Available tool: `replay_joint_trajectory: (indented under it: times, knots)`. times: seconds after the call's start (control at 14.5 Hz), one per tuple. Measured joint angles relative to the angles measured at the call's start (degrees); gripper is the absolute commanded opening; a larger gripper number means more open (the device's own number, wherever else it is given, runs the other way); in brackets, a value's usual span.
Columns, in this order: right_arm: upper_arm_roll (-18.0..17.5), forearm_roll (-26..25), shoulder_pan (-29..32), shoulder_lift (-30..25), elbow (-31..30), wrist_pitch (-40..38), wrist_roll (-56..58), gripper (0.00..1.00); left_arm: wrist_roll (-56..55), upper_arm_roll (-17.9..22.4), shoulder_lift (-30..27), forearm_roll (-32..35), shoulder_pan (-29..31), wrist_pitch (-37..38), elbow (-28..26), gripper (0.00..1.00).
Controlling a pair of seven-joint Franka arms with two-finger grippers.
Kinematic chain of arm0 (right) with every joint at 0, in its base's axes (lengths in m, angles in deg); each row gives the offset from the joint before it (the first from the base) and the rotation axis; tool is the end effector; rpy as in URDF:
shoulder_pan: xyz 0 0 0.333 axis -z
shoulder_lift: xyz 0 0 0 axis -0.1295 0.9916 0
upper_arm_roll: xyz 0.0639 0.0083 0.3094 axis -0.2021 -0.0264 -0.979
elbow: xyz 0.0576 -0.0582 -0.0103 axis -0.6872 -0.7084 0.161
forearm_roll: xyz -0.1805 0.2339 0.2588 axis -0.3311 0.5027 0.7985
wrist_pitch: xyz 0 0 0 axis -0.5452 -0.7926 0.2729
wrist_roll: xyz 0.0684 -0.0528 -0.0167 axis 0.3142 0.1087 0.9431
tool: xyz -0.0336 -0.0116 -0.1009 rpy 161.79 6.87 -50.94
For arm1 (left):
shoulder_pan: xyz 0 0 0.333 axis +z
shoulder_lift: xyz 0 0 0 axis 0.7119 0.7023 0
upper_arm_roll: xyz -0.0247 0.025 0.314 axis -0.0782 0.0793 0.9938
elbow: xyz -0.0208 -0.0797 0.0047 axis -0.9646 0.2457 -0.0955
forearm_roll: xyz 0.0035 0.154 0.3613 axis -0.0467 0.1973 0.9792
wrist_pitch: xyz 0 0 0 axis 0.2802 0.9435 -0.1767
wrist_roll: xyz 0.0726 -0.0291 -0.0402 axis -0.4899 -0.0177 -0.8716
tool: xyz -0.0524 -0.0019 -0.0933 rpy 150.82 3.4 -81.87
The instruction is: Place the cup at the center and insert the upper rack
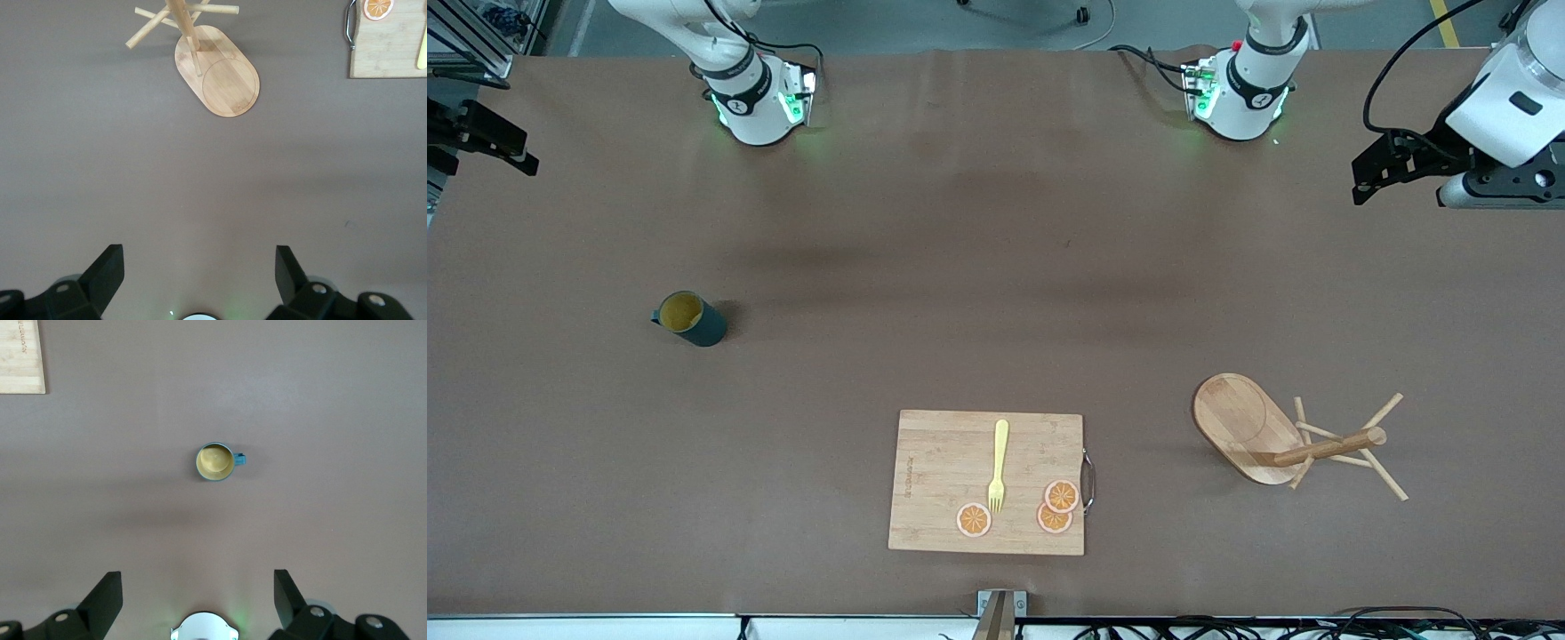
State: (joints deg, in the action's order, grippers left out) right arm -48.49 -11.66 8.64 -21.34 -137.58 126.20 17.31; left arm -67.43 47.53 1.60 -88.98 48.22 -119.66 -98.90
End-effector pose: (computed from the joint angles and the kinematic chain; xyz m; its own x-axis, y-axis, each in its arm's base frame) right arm 0.4824 -0.0447 0.6630 0.9976 -0.0213 -0.0662 -0.0221 -0.9997 -0.0109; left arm 0.5152 -0.0842 0.6475 0.9984 -0.0551 -0.0156 -0.0553 -0.9984 -0.0144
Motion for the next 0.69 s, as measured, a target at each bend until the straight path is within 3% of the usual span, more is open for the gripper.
replay_joint_trajectory:
  times: [0.69]
  knots:
    - [0.18, 0.00, 0.01, 0.50, 1.06, -1.22, -0.26, 1.00, -0.01, 0.50, 0.36, 0.00, 0.13, 0.27, 0.76, 1.00]
